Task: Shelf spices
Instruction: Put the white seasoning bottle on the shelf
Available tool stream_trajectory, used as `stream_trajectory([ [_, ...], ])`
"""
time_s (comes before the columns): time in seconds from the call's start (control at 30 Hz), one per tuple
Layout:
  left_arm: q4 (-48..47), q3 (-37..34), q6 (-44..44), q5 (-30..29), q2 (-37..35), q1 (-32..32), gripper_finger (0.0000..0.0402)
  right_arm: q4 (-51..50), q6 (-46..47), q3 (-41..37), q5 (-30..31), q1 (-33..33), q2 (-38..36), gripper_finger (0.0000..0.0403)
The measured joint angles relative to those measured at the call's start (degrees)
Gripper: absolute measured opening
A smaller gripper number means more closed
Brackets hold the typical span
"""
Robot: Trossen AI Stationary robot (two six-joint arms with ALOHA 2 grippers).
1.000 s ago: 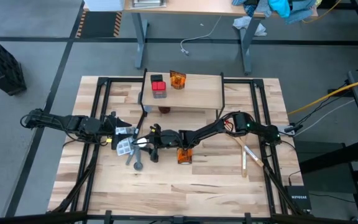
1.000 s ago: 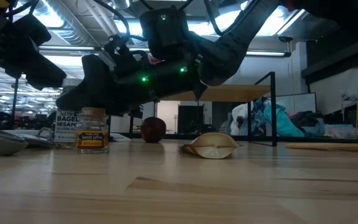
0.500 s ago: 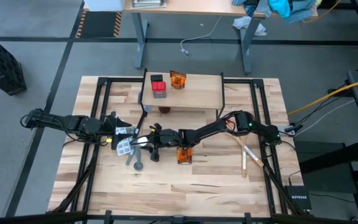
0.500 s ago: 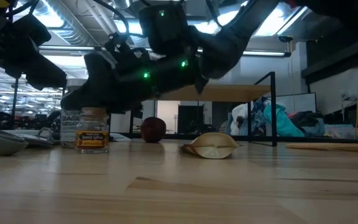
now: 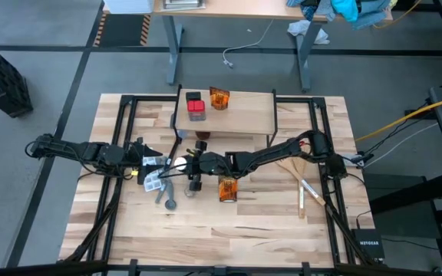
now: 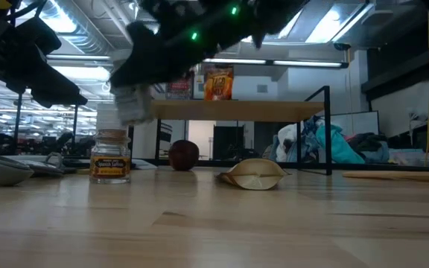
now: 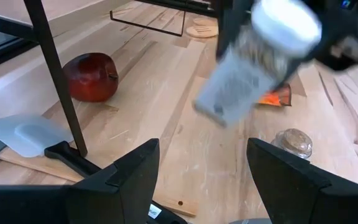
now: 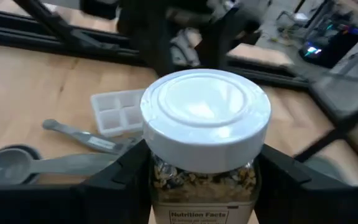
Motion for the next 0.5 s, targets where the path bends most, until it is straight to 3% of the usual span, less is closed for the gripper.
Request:
stream_trajectory([
  [0.27, 0.0, 0.0, 0.0, 0.0, 0.0, 0.0, 0.0235, -7.1, -4.6, -1.1, 2.8, -1.0, -7.6, 0.0202],
  [0.5, 0.0, 0.0, 0.0, 0.0, 0.0, 0.0, 0.0235, -1.6, -4.2, -13.0, 0.6, -5.5, -18.7, 0.0202],
])
